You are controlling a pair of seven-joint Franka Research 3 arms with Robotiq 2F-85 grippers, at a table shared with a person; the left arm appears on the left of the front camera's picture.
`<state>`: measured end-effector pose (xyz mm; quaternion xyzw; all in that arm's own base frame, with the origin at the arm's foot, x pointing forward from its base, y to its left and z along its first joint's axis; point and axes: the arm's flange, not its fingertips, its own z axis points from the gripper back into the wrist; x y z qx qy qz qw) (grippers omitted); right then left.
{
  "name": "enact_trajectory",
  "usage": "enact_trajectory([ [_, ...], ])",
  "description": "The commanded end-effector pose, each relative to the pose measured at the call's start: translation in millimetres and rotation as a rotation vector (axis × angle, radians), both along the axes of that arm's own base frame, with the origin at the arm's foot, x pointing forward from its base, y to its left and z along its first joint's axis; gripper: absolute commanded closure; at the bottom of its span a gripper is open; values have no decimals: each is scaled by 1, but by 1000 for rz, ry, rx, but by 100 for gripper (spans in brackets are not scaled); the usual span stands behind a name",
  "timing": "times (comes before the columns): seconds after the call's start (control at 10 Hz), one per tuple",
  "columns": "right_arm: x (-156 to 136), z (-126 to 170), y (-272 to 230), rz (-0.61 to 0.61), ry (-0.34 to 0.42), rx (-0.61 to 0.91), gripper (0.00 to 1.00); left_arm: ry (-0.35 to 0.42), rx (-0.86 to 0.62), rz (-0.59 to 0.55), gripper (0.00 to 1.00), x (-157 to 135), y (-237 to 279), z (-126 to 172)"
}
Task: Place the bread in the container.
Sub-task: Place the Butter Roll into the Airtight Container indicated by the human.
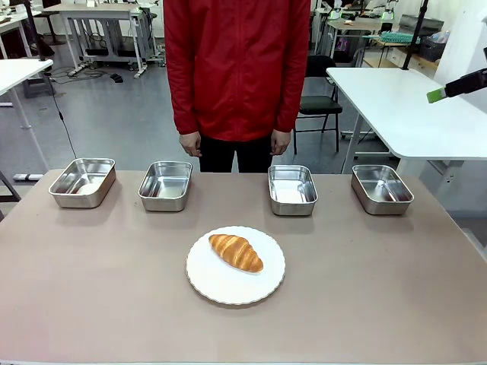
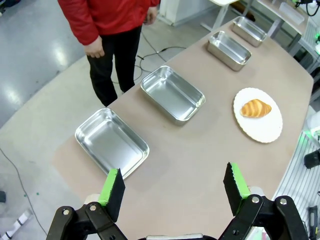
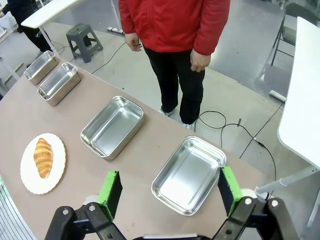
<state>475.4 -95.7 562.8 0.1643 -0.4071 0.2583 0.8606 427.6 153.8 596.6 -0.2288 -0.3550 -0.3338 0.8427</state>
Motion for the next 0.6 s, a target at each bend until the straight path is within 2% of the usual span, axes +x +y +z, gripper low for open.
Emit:
enact_trajectory([
  [0.0,-1,0,-1,5,-5,12,0,-10,3,-16,0,-1,0,1],
  [0.5,-1,0,-1,5,-5,12,0,-10,3,-16,0,-1,0,1],
])
